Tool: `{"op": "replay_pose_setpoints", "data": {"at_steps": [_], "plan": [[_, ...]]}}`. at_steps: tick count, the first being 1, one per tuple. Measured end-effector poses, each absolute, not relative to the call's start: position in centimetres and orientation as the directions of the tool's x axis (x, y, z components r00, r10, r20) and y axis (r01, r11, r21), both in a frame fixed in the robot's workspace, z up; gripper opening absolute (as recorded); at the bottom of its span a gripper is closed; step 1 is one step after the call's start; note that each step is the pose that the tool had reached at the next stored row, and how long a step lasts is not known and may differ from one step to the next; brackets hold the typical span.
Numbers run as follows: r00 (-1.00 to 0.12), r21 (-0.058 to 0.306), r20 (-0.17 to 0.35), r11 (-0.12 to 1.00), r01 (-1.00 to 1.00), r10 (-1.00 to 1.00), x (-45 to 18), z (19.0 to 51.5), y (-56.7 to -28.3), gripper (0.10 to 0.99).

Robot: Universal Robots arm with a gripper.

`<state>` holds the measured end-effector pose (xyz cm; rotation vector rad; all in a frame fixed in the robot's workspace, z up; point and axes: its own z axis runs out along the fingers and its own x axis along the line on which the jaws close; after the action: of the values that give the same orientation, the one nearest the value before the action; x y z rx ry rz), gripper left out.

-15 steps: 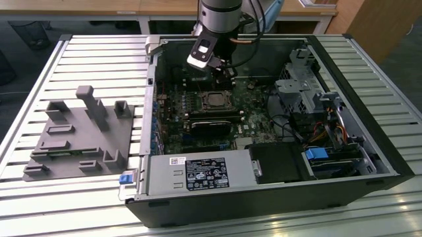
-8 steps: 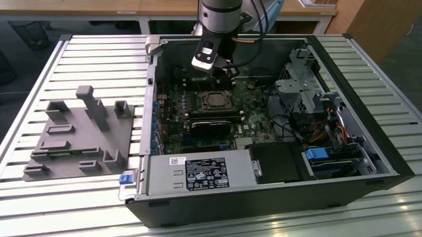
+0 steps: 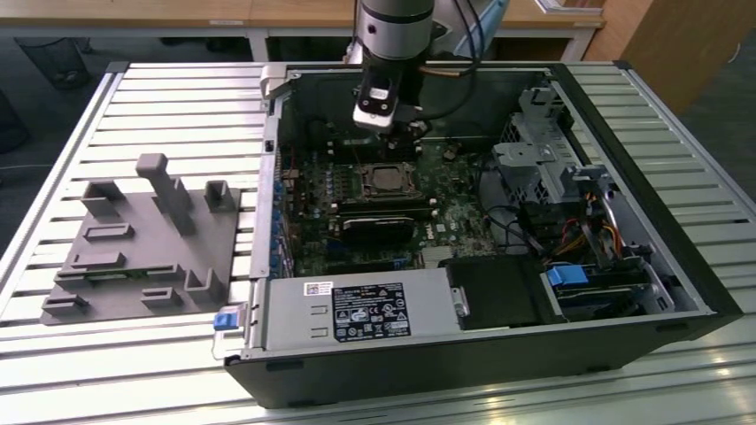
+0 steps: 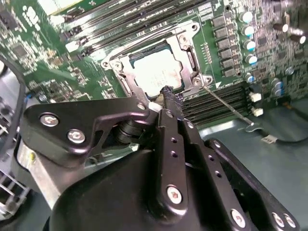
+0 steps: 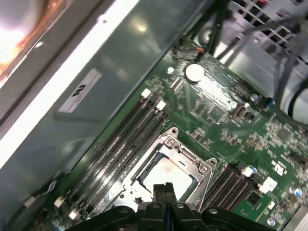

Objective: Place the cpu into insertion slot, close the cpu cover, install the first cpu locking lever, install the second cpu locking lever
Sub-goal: 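Install the first cpu locking lever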

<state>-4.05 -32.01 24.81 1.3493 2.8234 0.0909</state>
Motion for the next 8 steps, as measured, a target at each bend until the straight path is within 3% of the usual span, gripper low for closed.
{"op": "replay_pose_setpoints", "data": {"at_steps": [8], "plan": [[-0.734,0.057,0.015,0.733,0.678,0.679,-4.06,24.81,-32.01,0.106]]}}
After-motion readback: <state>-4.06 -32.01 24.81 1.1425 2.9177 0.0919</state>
